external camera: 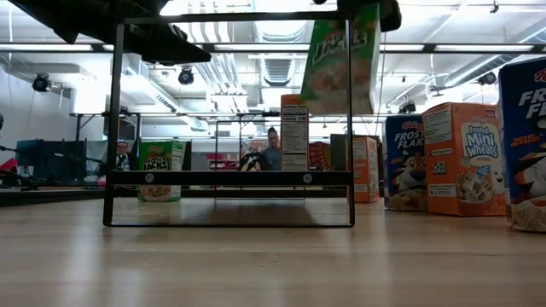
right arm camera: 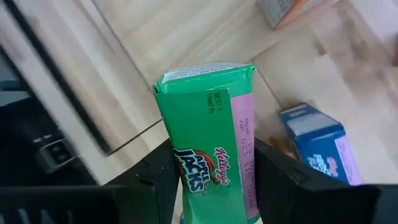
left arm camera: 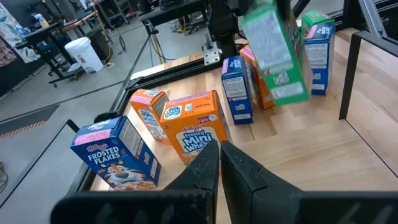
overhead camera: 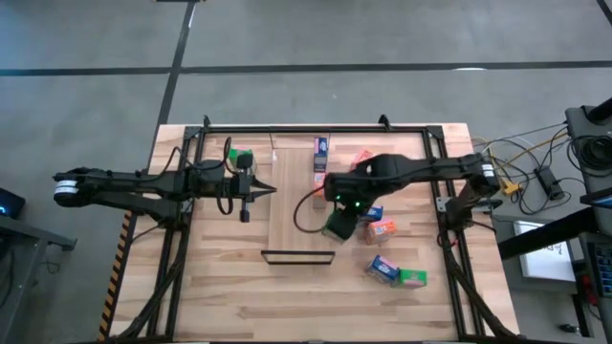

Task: Stack cereal on shelf
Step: Put the top right green cereal box on the shelf

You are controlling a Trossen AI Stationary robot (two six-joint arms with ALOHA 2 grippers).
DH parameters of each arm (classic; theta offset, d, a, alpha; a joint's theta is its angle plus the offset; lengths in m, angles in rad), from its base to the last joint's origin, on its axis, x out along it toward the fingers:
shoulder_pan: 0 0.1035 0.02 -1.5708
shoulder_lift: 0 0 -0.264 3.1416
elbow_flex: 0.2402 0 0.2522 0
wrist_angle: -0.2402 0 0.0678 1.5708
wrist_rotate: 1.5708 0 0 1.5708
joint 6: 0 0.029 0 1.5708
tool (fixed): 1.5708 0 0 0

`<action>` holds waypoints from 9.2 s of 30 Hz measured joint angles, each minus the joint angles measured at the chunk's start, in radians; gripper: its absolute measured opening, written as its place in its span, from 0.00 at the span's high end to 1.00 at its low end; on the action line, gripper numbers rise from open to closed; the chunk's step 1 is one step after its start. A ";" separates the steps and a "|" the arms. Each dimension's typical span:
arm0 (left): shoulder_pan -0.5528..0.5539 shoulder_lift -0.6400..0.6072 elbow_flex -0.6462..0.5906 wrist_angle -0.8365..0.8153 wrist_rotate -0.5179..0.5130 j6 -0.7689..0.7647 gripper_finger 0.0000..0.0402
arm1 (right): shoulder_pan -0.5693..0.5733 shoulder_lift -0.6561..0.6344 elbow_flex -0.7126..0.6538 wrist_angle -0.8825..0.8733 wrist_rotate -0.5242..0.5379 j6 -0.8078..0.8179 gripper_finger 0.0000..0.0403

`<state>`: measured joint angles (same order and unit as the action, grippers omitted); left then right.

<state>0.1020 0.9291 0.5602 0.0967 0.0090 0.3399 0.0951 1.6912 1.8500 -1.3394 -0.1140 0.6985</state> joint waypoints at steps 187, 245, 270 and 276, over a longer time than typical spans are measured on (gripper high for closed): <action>-0.117 0.700 0.000 0.817 -0.099 -0.231 1.00 | 0.122 -0.366 -1.124 1.512 0.319 -0.628 0.98; -0.131 0.641 0.002 0.717 0.068 -0.166 1.00 | 0.183 -0.368 -1.122 1.554 0.325 -0.665 0.98; -0.132 0.727 0.044 0.782 0.060 -0.201 1.00 | 0.182 -0.368 -1.122 1.553 0.404 -0.691 0.98; -0.134 0.727 0.042 0.775 0.121 -0.244 1.00 | 0.159 -0.366 -1.122 1.555 0.455 -0.733 0.98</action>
<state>-0.0322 1.6562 0.6026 0.8715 0.1304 0.0959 0.2538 1.3251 0.7277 0.2157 0.3408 -0.0345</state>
